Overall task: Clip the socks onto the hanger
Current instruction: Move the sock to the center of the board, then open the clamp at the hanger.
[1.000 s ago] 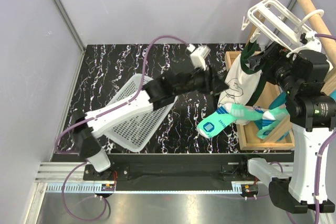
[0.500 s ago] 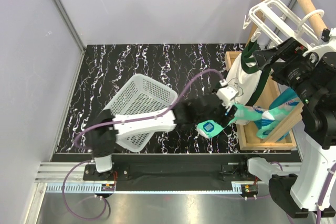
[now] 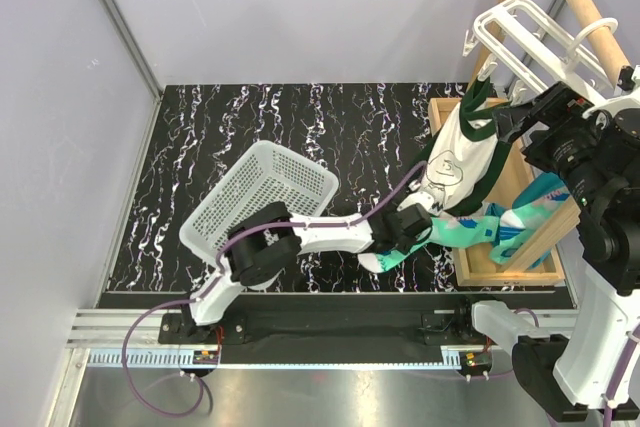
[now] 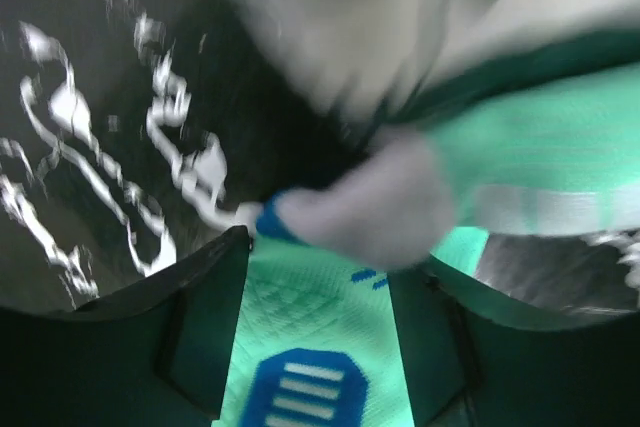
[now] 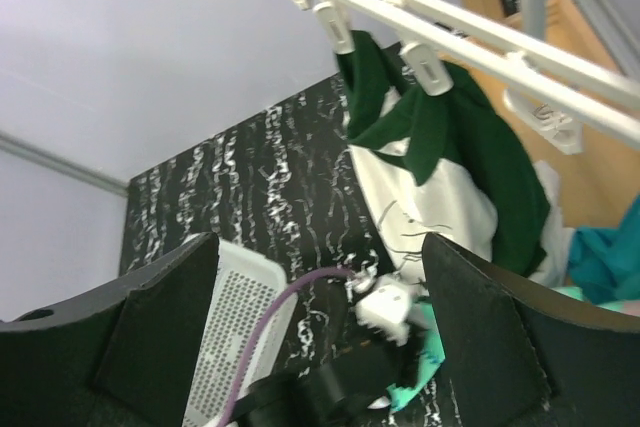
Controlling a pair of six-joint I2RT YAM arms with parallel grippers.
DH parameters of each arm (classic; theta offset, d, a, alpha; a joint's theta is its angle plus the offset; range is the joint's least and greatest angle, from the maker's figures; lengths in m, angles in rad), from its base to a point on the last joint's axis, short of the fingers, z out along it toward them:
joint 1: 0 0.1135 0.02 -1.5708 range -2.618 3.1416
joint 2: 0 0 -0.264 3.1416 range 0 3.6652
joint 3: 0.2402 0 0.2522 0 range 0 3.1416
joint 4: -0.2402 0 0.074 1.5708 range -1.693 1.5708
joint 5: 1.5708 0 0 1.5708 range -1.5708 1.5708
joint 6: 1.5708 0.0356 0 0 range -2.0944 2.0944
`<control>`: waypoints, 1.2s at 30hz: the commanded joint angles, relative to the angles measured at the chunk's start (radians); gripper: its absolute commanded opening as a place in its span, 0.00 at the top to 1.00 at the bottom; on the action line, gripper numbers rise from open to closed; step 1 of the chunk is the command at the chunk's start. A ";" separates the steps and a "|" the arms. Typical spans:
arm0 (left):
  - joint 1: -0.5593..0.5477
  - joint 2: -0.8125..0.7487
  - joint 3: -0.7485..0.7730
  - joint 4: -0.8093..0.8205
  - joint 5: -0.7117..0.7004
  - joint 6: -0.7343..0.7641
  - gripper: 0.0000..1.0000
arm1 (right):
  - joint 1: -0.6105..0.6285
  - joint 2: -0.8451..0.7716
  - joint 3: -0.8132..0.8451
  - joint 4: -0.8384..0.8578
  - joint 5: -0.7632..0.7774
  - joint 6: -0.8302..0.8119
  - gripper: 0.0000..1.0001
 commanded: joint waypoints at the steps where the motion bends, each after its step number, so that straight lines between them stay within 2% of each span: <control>1: 0.009 -0.202 -0.221 0.175 0.003 -0.017 0.41 | 0.004 0.005 0.018 -0.016 0.136 -0.046 0.11; 4: 0.006 -0.434 -0.391 0.355 0.018 0.016 0.37 | 0.003 0.028 0.058 -0.044 0.227 -0.072 0.12; 6: 0.011 -0.543 -0.388 0.391 0.047 0.023 0.32 | 0.003 0.038 0.066 -0.051 0.280 -0.089 0.14; 9: 0.011 -0.594 -0.300 0.455 0.215 0.107 0.29 | 0.003 0.038 0.051 -0.038 0.273 -0.085 0.16; 11: 0.014 -0.591 -0.212 0.484 0.334 0.131 0.28 | 0.004 0.035 0.044 -0.027 0.247 -0.079 0.17; 13: 0.017 -0.574 -0.180 0.608 0.448 0.183 0.27 | 0.004 0.045 0.046 -0.044 0.248 -0.072 0.21; 15: 0.020 -0.551 -0.149 0.775 0.493 0.195 0.25 | 0.004 0.054 0.038 -0.053 0.306 -0.075 0.23; 18: 0.023 -0.467 -0.059 0.887 0.507 0.220 0.25 | 0.003 0.049 -0.012 -0.027 0.391 -0.098 0.29; 23: 0.024 -0.379 0.021 0.972 0.506 0.197 0.29 | 0.003 0.041 -0.103 0.044 0.471 -0.117 0.39; 27: 0.023 -0.373 0.012 1.023 0.500 0.158 0.29 | 0.004 0.049 -0.153 0.087 0.526 -0.118 0.39; 36: 0.028 -0.422 -0.083 1.029 0.509 0.145 0.29 | 0.004 0.107 -0.206 0.182 0.629 -0.134 0.38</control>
